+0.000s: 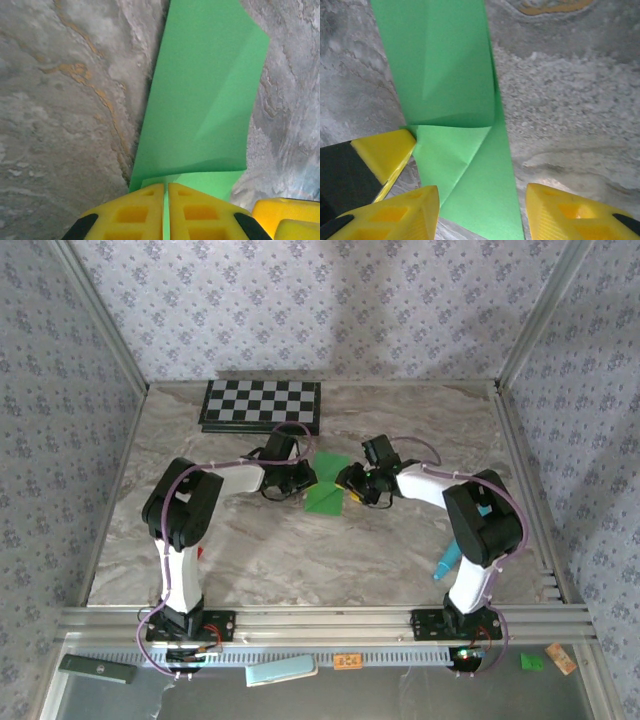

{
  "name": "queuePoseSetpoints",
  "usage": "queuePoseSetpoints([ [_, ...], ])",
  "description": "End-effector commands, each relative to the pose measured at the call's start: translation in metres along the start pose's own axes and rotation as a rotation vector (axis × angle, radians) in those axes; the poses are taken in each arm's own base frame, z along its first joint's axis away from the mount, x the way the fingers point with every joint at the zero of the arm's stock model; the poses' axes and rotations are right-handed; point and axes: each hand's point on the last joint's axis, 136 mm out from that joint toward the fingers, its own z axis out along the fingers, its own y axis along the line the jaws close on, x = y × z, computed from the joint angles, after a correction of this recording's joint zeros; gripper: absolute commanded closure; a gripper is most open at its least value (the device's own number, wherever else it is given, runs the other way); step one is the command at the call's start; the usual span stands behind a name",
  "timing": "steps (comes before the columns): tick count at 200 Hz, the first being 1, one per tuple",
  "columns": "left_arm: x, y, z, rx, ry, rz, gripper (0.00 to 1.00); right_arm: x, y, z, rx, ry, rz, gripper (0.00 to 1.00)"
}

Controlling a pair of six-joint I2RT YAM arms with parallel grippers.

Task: Fold a paper plane with a square sheet of paper (pick it up from the middle)
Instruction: Pick up the paper from the center of the table.

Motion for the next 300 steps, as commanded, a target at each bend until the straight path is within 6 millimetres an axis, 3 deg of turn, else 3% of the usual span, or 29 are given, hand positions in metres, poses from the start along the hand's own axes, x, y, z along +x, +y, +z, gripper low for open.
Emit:
queuePoseSetpoints([
  [1, -0.008, 0.003, 0.001, -0.030, -0.022, -0.029, 0.90, -0.007, 0.009, 0.008, 0.001, -0.018, 0.020, 0.51],
  [63, -0.005, 0.018, 0.005, -0.065, -0.015, -0.078, 0.91, -0.010, 0.011, 0.016, 0.013, -0.011, 0.034, 0.61],
  [114, 0.000, 0.030, 0.007, -0.086, -0.006, -0.118, 0.91, -0.007, 0.018, 0.030, 0.003, 0.034, 0.038, 0.61],
  [212, 0.004, 0.031, 0.007, -0.075, 0.003, -0.130, 0.91, -0.002, 0.040, 0.034, -0.095, 0.051, -0.002, 0.74],
  [266, -0.005, 0.017, -0.006, -0.024, -0.015, -0.113, 0.89, 0.001, 0.034, 0.042, -0.081, 0.056, -0.005, 0.86],
  [300, -0.027, 0.014, -0.036, 0.018, -0.076, -0.104, 0.78, -0.004, 0.038, 0.035, -0.086, 0.026, -0.053, 0.94],
])
